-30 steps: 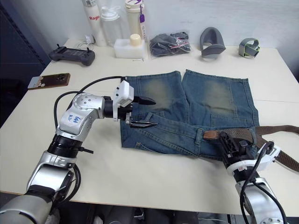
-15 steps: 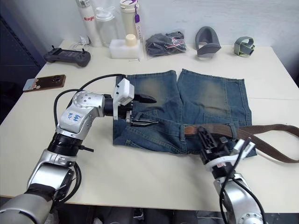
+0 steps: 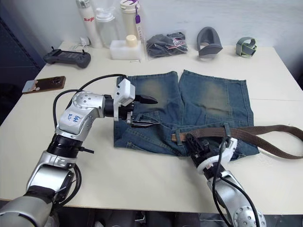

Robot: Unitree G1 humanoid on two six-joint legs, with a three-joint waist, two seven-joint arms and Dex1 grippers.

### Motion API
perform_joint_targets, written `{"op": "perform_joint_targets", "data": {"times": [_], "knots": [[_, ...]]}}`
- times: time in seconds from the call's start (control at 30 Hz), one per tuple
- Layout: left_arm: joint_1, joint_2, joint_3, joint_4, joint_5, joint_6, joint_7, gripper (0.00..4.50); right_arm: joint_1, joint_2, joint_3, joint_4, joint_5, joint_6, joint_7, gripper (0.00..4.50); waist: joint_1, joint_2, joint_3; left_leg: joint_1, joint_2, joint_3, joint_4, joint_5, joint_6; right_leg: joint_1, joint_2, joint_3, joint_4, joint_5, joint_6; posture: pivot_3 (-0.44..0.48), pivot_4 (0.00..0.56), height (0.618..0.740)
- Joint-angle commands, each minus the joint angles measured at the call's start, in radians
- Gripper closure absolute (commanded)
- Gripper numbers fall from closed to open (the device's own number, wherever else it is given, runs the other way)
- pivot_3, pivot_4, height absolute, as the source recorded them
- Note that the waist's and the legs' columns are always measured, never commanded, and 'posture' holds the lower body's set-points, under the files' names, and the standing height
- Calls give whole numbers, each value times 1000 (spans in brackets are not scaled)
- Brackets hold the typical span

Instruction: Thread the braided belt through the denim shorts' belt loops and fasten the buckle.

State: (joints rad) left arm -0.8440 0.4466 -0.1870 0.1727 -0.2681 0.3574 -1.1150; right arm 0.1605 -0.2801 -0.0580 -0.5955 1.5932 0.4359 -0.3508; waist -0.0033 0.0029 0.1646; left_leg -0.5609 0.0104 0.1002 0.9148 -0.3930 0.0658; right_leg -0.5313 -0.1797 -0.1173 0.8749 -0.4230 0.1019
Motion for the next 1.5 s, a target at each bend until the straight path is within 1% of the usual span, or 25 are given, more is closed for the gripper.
{"op": "perform_joint_targets", "data": {"times": [0.03, 0.23, 0.3, 0.37, 0.4, 0.43, 0.47, 0.5, 0.57, 0.6, 0.7, 0.83, 0.9, 0.93, 1.07, 1.13, 1.33, 1.5], "knots": [[-17, 2, 10, -32, -3, -4, 1, 0, -27, -15, 25, 58, -97, 42, -47, 4479, -1, 0, 0, 0, 0, 0, 0, 0, 0, 0, 0, 0, 0, 0, 0, 0, 150, 648], [-16, -6, 7, -27, -2, -11, 2, 0, -49, -29, 37, 16, -96, 90, -33, 4479, 0, -1, -1, 0, 0, 0, 0, 0, 0, 0, 0, 0, 1, 0, 0, 0, 150, 648], [-17, -10, 6, -23, -2, -14, 1, 0, -43, -26, 12, 5, -92, 76, -21, 4479, 0, -1, -1, 0, 0, 0, 0, 0, 0, 0, 0, 0, 1, 0, 0, 0, 150, 648], [-19, -14, 5, -19, -1, -18, 1, 0, -23, -6, -39, -8, -47, 37, -13, 3646, 1, -1, -1, 0, 0, 0, 0, 0, 0, 0, 0, 0, 1, 0, 0, 0, 150, 648], [-20, -15, 6, -16, 0, -20, 0, 0, -16, 1, -58, -13, -32, 24, -10, 3350, 1, -1, -1, 0, 0, 0, 0, 0, 0, 0, 0, 0, 1, 0, 0, 0, 150, 648], [-21, -17, 6, -14, 1, -21, 0, 0, -11, 18, -85, -19, -14, -1, -18, 2847, 3, -1, -1, 0, 0, 0, 0, 0, 0, 0, 0, 0, 1, 0, 0, 0, 150, 648], [-22, -18, 6, -13, 1, -23, -1, 0, -5, 29, -115, -23, 2, -24, -34, 2486, 3, -1, -1, 0, 0, 0, 0, 0, 0, 0, 0, 0, 1, 0, 0, 0, 150, 648], [-23, -19, 6, -11, 1, -24, -1, 0, 1, 35, -139, -28, 15, -40, -42, 1997, 4, -1, -1, 0, 0, 0, 0, 0, 0, 0, 0, 0, 1, 0, 0, 0, 150, 648], [-23, -20, 5, -10, 2, -28, -2, 0, 10, 41, -170, -45, 52, -56, -50, 1274, 9, -1, -1, -1, -1, 0, 2, 0, 0, 0, 0, 0, 1, 0, 0, 0, 150, 648], [-23, -20, 4, -9, 2, -29, -2, 0, 16, 39, -188, -50, 64, -64, -52, 781, 10, -1, -1, -1, -1, -1, 2, 0, 0, 0, 0, 1, 2, 0, 0, 0, 150, 648], [-24, -22, 3, -6, 3, -31, -3, 0, 13, 36, -233, -53, 92, -90, -57, 781, 9, -1, -1, -1, -1, -1, 2, 0, 0, 0, 0, 1, 2, 0, 0, 0, 150, 648], [-25, -23, 3, -5, 3, -32, -3, 0, 2, 27, -250, -50, 114, -89, -63, 781, 4, -1, -1, -1, -1, -1, 2, 0, 0, 0, 0, 1, 2, 0, 0, 0, 150, 648], [-24, -21, 3, -5, 5, -32, -3, 0, -7, 33, -247, -43, 119, -92, -65, 1297, 3, 0, -1, -1, -1, -1, 2, 0, 0, 0, 0, 1, 3, 0, 0, 0, 150, 648], [-23, -19, 3, -5, 6, -33, -3, 0, -11, 31, -236, -38, 118, -84, -63, 1668, 3, 0, -1, -1, -1, -1, 2, 0, 0, 0, 0, 1, 3, 0, 0, 0, 150, 648], [-17, -13, 3, -12, 9, -29, -3, 0, -32, 45, -194, -38, 116, -72, -57, 3458, 4, 0, -1, -1, -1, -1, 2, 0, 0, 0, 0, 1, 3, 0, 0, 0, 150, 648], [-14, -10, 3, -17, 10, -27, -4, 0, -38, 53, -174, -48, 125, -70, -56, 4460, 3, 0, -1, -1, -1, -1, 2, 0, 0, 0, 0, 1, 3, 0, 0, 0, 150, 648], [-7, -2, 3, -29, 9, -19, -2, 0, -27, 62, -105, -52, 155, -36, -44, 4490, 2, 0, -1, -1, -1, -1, 2, 0, 0, 0, 0, 1, 3, 0, 0, 0, 150, 648], [-5, -1, -2, -32, 11, -18, -2, 0, -37, 52, -47, 75, 52, 14, -2, 4490, 1, 0, -1, -1, -1, -1, 2, 0, 0, 0, 0, 1, 3, 0, 0, 0, 150, 648]]}}
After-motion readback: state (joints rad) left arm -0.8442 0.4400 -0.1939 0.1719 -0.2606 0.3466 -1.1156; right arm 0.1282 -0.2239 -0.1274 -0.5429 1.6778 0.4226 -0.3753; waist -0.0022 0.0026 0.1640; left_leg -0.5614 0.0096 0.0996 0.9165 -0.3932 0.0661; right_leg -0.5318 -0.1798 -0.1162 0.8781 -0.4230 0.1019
